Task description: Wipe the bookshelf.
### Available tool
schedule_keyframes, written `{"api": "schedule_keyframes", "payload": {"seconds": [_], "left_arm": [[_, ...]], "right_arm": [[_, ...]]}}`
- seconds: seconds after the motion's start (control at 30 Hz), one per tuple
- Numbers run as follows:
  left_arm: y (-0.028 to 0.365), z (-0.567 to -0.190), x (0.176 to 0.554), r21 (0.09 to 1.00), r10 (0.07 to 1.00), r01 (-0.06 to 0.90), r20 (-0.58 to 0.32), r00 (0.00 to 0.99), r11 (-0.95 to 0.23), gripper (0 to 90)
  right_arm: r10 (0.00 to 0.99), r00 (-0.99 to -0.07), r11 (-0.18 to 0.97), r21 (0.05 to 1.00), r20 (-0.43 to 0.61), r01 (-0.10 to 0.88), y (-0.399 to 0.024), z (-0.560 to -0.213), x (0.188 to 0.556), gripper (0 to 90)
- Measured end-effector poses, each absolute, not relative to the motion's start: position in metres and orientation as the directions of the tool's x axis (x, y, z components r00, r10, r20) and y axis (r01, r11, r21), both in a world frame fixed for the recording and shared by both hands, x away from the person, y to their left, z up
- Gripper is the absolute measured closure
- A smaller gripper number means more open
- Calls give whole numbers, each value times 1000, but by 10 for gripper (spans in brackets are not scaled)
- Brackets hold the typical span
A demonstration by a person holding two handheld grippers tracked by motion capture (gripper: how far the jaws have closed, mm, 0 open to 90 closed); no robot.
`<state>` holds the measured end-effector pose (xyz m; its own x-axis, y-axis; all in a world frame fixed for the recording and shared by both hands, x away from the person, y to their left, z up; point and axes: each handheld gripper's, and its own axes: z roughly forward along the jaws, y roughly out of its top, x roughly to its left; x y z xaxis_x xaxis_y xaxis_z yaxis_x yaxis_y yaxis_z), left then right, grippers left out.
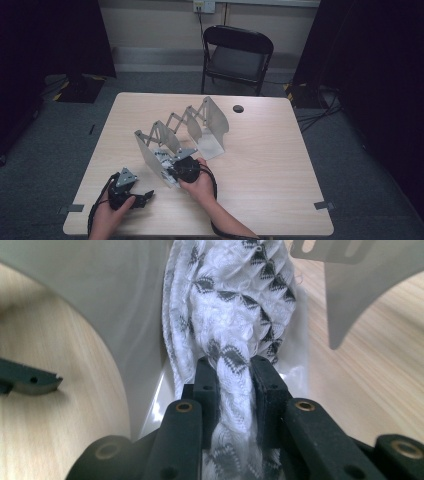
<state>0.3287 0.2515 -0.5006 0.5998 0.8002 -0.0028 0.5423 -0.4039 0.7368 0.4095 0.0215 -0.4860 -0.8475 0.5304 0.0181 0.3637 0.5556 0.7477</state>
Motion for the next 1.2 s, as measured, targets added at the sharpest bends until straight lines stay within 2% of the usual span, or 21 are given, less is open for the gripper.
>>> {"api": "schedule_keyframes", "payload": {"seconds": [0.1,0.33,0.5,1.2], "left_arm": [[252,-501,329,737,800,542,-3,600,-404,133],[252,-501,329,737,800,542,-3,600,-404,132],[252,-501,329,736,800,542,-2,600,-405,132],[251,-501,329,737,800,542,-2,600,-405,132]], "right_arm": [[533,-846,549,755,16,359,16,-476,409,765],[559,-827,497,821,-56,280,2,-409,410,763],[581,-810,474,842,-78,259,3,-384,416,762],[595,-804,521,771,-19,368,2,-459,417,761]]}}
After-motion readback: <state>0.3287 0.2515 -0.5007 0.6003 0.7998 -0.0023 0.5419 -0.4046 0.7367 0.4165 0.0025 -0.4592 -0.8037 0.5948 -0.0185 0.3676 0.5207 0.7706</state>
